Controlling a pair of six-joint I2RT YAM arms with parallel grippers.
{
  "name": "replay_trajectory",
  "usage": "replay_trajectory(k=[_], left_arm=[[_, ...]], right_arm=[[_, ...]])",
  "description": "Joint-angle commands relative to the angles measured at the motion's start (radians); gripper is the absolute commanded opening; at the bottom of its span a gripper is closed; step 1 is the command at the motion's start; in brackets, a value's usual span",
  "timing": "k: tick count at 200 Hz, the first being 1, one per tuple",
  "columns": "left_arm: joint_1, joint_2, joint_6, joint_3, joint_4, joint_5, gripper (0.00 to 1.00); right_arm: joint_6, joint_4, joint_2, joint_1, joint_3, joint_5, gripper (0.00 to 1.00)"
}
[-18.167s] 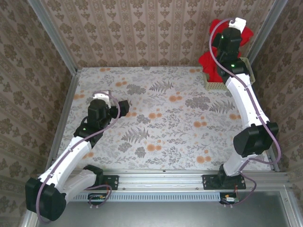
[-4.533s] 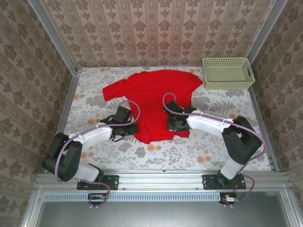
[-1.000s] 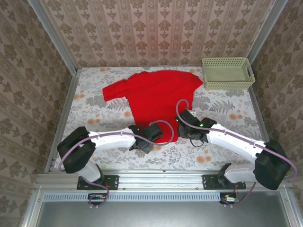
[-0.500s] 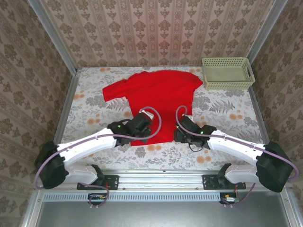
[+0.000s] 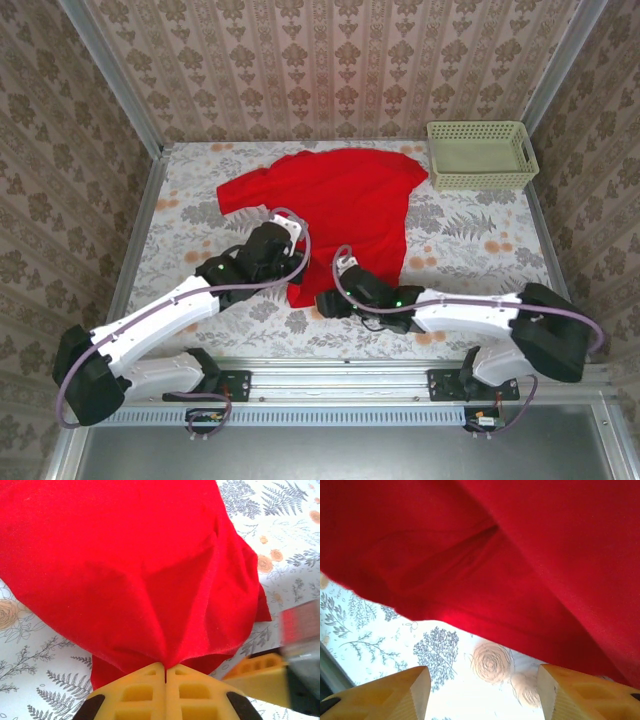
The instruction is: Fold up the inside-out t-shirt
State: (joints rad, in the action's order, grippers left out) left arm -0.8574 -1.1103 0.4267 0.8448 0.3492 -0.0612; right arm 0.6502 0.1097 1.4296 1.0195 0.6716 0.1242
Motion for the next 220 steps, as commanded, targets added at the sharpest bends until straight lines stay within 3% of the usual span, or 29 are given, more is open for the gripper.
replay_trajectory(k=[1,34,70,120,153,220], left_arm=[[0.022,0.025,0.022,0.043,-0.028,0.059,0.00],[0.038,0.026,0.015,0.065,-0.015,0.086,0.00],[0.058,0.035,0.028,0.080,-0.017,0.124,0.00],[0.070,0.060,0.025,0.093,-0.010,0.158,0.00],[0.076,0.100,0.014,0.103,0.004,0.166,0.00],[0.100,0.128,0.032,0.161,0.011,0.225,0.00]], right_arm=[[-0.049,0.193,0.087,0.004,0.003,0.061,0.60],[-0.152,0.447,0.192,0.030,-0.034,0.138,0.60],[-0.236,0.524,0.300,0.046,0.005,0.182,0.61],[-0.296,0.458,0.369,0.015,0.068,0.269,0.61],[-0.322,0.396,0.367,-0.070,0.097,0.293,0.61],[-0.477,0.240,0.383,-0.126,0.224,0.486,0.61]])
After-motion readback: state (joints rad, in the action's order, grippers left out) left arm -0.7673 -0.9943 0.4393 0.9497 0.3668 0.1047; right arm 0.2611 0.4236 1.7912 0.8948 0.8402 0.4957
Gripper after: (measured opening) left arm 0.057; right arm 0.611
